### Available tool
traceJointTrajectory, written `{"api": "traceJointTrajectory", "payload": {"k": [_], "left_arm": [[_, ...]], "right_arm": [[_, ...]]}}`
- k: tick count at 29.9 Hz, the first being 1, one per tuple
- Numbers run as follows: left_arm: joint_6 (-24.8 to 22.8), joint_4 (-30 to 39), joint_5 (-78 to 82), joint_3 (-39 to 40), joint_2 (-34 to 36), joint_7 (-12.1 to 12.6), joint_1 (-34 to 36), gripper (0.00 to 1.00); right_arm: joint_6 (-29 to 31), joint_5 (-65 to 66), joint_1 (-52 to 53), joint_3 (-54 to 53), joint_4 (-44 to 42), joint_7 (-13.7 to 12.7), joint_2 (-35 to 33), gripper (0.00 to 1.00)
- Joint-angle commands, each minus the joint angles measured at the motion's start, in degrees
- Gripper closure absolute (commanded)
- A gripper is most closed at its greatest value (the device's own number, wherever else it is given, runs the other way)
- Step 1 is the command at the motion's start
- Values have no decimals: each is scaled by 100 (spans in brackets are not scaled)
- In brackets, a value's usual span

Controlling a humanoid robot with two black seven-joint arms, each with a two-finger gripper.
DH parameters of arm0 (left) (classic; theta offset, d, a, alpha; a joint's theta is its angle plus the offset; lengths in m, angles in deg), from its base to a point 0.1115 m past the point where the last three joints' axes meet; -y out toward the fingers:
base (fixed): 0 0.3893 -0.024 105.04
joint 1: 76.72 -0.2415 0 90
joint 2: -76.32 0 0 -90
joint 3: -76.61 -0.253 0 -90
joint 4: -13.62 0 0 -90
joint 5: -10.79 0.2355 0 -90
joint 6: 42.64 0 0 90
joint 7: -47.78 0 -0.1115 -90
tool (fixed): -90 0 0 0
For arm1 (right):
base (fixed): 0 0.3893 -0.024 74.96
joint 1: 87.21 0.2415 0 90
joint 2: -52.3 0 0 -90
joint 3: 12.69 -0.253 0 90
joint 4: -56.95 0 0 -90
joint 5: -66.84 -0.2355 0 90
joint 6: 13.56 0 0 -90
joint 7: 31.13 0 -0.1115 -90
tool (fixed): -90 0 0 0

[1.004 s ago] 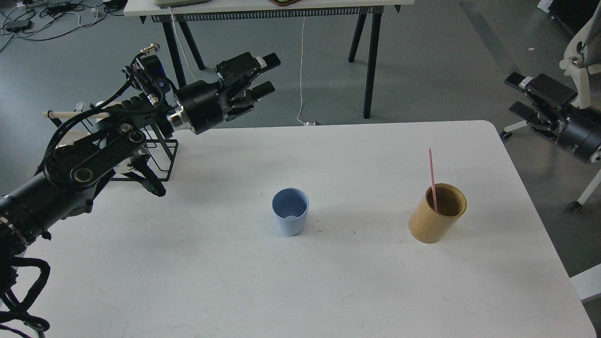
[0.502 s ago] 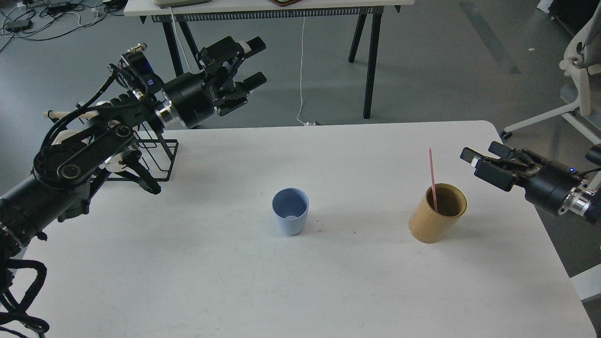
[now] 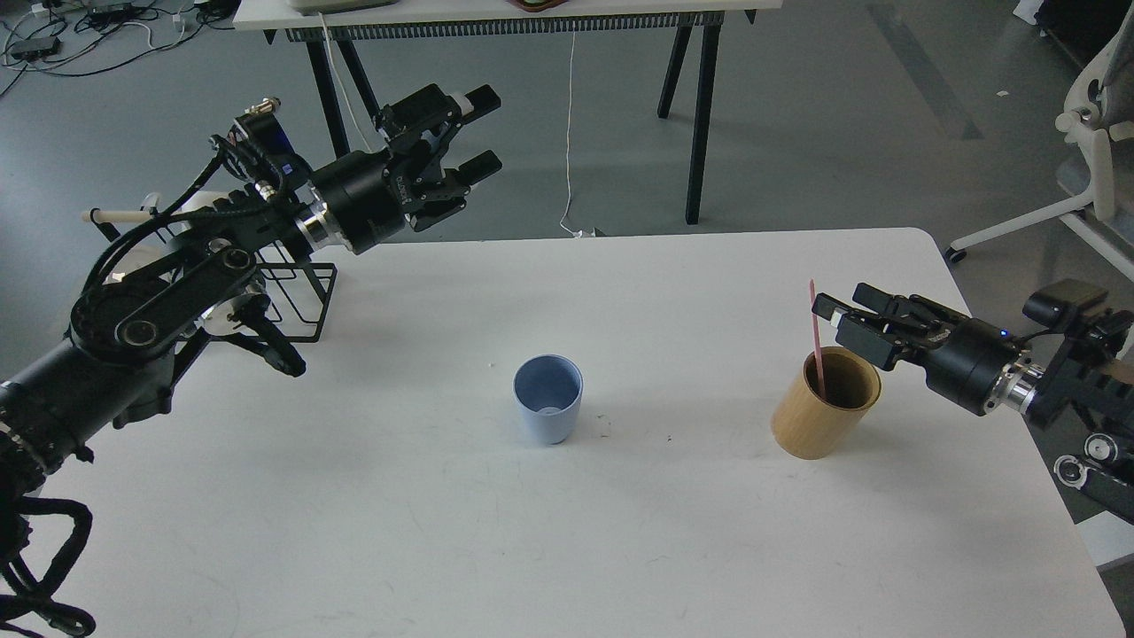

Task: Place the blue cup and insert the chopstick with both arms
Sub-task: 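Grasp the pink straw in the tan cup with the right gripper, then pull the pink straw up out of the tan cup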

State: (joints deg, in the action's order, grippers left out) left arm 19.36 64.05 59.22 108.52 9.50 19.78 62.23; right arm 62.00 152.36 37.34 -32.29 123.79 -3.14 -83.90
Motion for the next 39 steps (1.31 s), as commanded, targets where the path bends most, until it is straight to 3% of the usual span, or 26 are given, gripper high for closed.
{"api": "traceJointTrajectory", "payload": {"k": [1, 19, 25, 30, 39], "left_arm": [[0, -7, -1, 8, 2, 0, -34, 6], [0, -104, -1, 17, -7, 0, -148, 6], [0, -104, -1, 17, -7, 0, -157, 6], [0, -113, -1, 25, -7, 0, -148, 6], [0, -104, -1, 25, -24, 0, -157, 6]], "right_arm": [[3, -1, 157, 157, -188, 1, 215, 30], [3, -18, 412, 536, -180, 1, 427, 71], [-6, -18, 403, 536, -136, 1, 339, 82], [-6, -27, 395, 536, 4, 1, 146, 97], [-6, -97, 412, 448, 487, 1, -548, 100]]}}
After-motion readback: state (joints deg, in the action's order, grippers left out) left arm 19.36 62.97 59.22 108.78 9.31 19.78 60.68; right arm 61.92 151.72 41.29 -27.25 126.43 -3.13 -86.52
